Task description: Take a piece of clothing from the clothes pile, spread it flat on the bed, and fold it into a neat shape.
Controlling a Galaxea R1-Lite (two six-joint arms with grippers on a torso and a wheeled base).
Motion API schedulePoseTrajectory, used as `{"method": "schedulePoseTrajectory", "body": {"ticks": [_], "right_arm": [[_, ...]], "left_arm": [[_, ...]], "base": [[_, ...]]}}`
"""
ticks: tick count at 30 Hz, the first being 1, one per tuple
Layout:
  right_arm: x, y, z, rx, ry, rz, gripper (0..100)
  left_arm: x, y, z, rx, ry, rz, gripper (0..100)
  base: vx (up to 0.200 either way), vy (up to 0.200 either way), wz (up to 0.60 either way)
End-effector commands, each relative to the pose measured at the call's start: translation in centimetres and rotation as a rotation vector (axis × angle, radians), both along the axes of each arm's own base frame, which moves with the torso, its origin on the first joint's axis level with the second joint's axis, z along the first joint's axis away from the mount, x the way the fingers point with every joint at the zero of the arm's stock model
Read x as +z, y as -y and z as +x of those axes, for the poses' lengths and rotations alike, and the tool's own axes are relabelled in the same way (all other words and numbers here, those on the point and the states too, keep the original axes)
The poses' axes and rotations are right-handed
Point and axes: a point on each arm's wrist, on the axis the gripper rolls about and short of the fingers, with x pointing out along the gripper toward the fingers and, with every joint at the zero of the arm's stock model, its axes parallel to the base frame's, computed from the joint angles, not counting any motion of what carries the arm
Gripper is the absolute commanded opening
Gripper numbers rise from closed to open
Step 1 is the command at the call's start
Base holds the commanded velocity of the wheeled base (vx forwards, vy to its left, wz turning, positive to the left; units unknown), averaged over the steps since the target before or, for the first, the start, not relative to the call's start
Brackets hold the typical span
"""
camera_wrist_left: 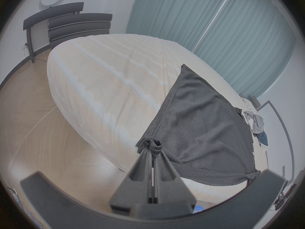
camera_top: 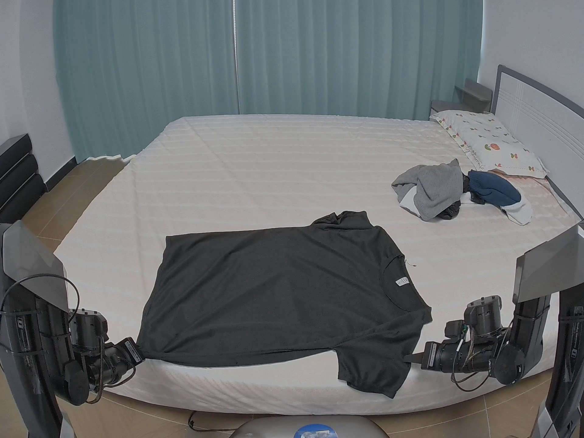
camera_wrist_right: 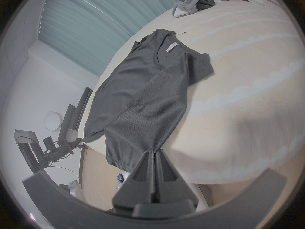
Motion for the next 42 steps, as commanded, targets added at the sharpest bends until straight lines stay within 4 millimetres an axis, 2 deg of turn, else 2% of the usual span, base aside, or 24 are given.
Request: {"method": "schedulePoseTrajectory", "body": {"ticks": [1, 5, 13, 22, 23, 29, 42], "right_arm": [[1.4, 0.8, -1.0, -0.022, 0.015, 0.002, 0], [2.1, 1.6, -2.4, -0.034, 0.008, -0.006, 0], [2.3, 2.1, -5.0, 0.001, -0.023, -0.051, 0], [3.0, 2.1, -5.4, 0.009, -0.020, -0.057, 0], [3.3, 1.9, -6.1, 0.027, -0.056, -0.066, 0], [4.2, 1.8, -7.3, 0.053, -0.097, -0.081, 0], [3.8, 1.9, -8.3, 0.070, -0.186, -0.106, 0]], "left_arm": [[0.1, 0.0, -0.4, 0.001, -0.010, 0.003, 0], [0.5, 0.0, -0.4, -0.002, -0.002, 0.006, 0], [1.6, -0.5, -1.0, -0.022, -0.013, 0.054, 0], [1.8, -0.7, -2.0, -0.065, -0.097, 0.118, 0], [1.5, -0.7, -2.0, -0.069, -0.112, 0.120, 0], [1.3, -0.6, -2.1, -0.077, -0.133, 0.118, 0], [1.3, -0.6, -3.2, -0.118, -0.234, 0.162, 0]], "base": [[0.000, 0.000, 0.00], [0.000, 0.000, 0.00], [0.000, 0.000, 0.00], [0.000, 0.000, 0.00], [0.000, 0.000, 0.00], [0.000, 0.000, 0.00], [0.000, 0.000, 0.00]]}}
